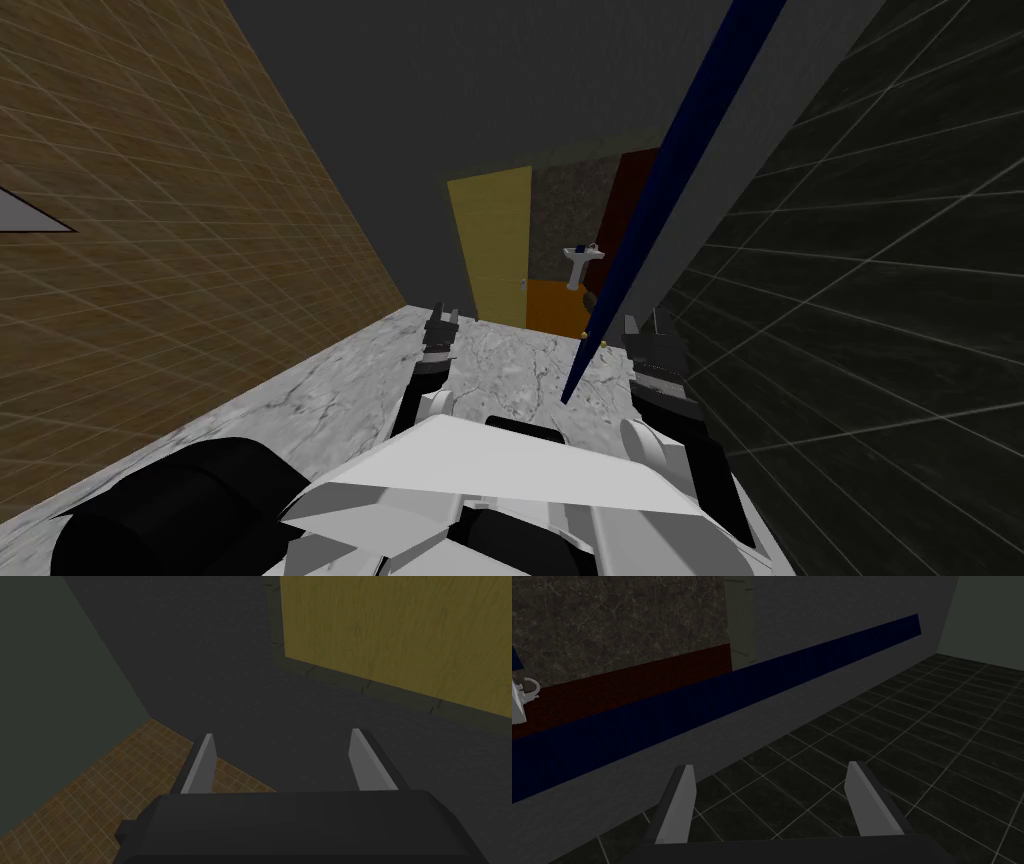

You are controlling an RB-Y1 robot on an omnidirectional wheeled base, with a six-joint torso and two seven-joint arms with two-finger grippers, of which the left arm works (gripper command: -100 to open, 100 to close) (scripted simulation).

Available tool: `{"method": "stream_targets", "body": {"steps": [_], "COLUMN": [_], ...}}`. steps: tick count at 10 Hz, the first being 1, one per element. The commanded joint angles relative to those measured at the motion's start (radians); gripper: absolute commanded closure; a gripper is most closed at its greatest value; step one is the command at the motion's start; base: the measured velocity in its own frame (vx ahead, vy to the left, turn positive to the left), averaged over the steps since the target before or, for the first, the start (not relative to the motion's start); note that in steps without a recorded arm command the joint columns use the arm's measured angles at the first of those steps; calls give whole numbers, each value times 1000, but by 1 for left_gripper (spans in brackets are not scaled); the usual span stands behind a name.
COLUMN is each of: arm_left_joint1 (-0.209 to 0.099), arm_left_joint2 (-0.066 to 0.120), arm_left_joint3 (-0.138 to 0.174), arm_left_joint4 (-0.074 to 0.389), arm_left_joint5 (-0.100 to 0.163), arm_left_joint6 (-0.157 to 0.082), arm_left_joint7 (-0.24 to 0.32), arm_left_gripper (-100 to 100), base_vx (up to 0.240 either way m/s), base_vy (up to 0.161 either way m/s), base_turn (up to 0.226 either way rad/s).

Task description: Pull the door open

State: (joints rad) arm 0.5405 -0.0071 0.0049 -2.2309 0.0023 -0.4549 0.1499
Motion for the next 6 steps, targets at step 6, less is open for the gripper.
{"method": "stream_targets", "body": {"steps": [6], "arm_left_joint1": [-41], "arm_left_joint2": [38], "arm_left_joint3": [-9], "arm_left_joint4": [117], "arm_left_joint5": [14], "arm_left_joint6": [-24], "arm_left_joint7": [-27], "arm_left_gripper": [-100], "base_vx": [119], "base_vy": [23], "base_turn": [-31]}}
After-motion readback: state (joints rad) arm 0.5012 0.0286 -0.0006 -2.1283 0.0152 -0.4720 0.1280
